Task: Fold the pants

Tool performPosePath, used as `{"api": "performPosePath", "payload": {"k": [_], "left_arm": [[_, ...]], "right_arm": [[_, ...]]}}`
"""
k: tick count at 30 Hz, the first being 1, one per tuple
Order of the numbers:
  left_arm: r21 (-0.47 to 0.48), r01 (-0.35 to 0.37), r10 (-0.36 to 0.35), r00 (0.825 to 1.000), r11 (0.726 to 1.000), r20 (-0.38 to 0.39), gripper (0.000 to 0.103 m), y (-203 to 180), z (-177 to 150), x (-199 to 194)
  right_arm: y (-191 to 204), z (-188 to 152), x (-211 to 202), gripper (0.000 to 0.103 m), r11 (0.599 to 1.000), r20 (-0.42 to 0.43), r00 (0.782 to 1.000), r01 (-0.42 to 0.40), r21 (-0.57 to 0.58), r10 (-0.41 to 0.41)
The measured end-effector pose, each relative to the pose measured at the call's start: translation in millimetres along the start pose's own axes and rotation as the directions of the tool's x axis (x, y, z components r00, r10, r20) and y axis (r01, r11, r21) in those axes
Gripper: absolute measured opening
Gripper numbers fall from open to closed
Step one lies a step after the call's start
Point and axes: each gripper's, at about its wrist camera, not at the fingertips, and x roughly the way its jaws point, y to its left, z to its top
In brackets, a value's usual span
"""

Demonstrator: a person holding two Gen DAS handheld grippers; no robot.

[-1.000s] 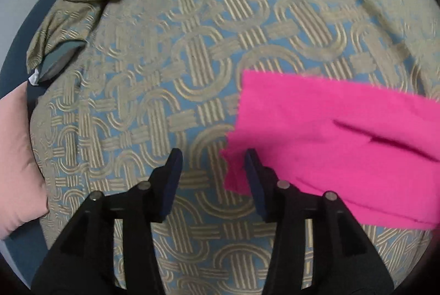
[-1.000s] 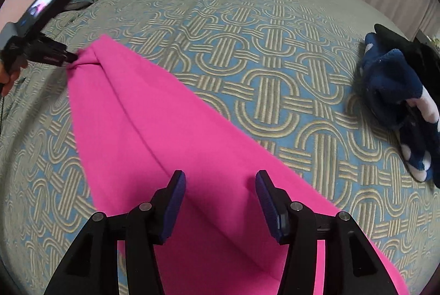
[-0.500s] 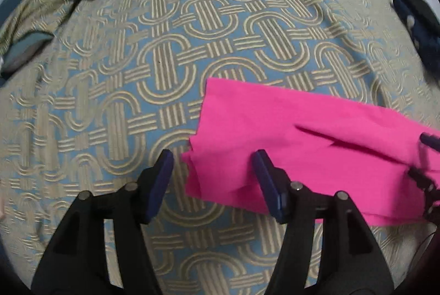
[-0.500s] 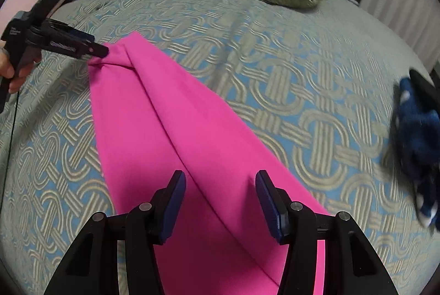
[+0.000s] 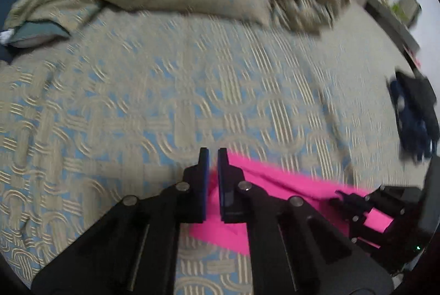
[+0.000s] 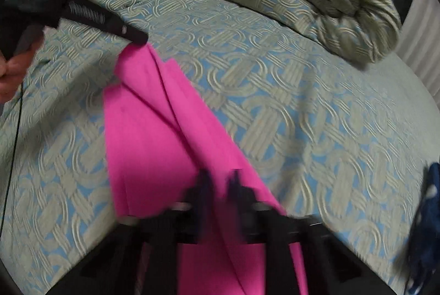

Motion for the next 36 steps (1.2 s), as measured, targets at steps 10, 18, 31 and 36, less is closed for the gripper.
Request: {"api": "performPosePath", "payload": {"k": [10,18,31,36], "left_arm": [[-0.077,0.151,-0.156,0.986,0.986,-0.066,0.039,29.2,-75.6,13.9],[-0.160,0.227,-0.243,0.966,0.961,-0.091,0.039,7.4,-76.1,35.3],[-0.180,0.115,-0.092,0.987,0.977,0.130,0.003,-9.2,-59.6,-23.3],[-0.278,-0.062,0.067,0.998,0.959,0.009,0.004,22.4,-80.2,-1.5]], "right_arm": [[-47.7,25.8,6.8,0.014,0.974,-0.075,0.997,0.014,0.228,0.003],[-6.9,-38.9,-39.9,0.026,0.996,-0.087,0.995,0.048,0.075,-0.041],[-79.6,-272.4,-181.5,0.033,0.861,-0.182,0.971,0.223,0.458,-0.155],[-87.1,-340.7,-228.2,0.039,0.782,-0.225,0.955,0.287,0.553,-0.192]]}}
